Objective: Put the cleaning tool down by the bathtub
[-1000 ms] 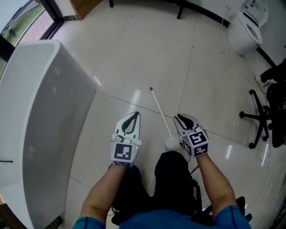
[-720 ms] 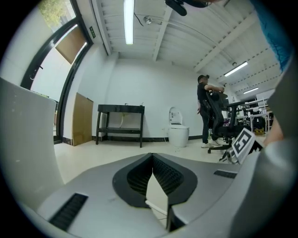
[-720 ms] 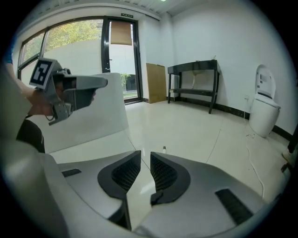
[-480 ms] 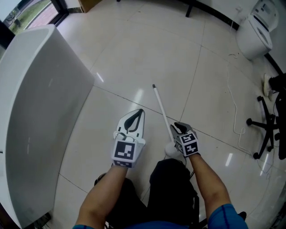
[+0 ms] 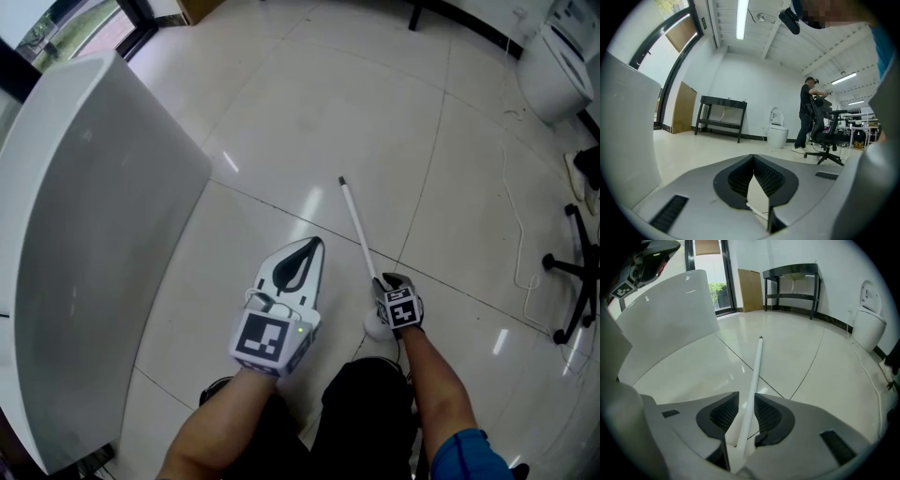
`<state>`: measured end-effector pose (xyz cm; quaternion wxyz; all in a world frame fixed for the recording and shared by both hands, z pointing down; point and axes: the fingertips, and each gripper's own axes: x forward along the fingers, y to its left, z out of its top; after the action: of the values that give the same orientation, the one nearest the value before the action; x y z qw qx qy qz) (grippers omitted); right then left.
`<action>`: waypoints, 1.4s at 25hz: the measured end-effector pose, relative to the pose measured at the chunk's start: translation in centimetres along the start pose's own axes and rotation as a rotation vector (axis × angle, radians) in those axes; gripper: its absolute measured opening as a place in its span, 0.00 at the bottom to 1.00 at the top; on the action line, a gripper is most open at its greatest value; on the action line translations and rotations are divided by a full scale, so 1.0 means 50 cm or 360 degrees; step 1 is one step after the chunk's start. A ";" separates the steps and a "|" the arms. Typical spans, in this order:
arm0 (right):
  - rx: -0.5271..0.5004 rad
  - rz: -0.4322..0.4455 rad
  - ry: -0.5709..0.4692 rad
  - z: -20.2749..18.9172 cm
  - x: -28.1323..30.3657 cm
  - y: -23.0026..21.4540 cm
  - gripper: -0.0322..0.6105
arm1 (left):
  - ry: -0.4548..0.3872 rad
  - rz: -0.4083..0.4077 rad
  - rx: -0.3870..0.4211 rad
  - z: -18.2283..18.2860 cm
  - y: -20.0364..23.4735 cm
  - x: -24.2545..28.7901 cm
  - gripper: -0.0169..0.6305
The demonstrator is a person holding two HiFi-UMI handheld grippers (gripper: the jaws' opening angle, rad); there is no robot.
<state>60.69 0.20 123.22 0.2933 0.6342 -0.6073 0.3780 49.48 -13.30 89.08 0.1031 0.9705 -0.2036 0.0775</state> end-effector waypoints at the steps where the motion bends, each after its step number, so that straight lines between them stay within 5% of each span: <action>1: 0.0000 0.0001 0.0012 -0.008 0.010 0.000 0.25 | -0.0009 -0.0005 -0.0005 0.005 -0.007 0.001 0.02; 25: 0.0103 -0.0057 0.0212 -0.078 0.106 -0.014 0.21 | 0.0071 -0.0101 0.0075 -0.016 -0.048 0.016 0.02; 35: 0.0305 -0.0030 0.0065 -0.033 0.042 -0.034 0.19 | 0.0049 -0.0104 0.0082 -0.006 -0.039 0.015 0.02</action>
<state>62.12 0.57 126.03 0.2471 0.6572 -0.5564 0.4444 50.95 -11.77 89.20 0.0836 0.9777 -0.1681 0.0944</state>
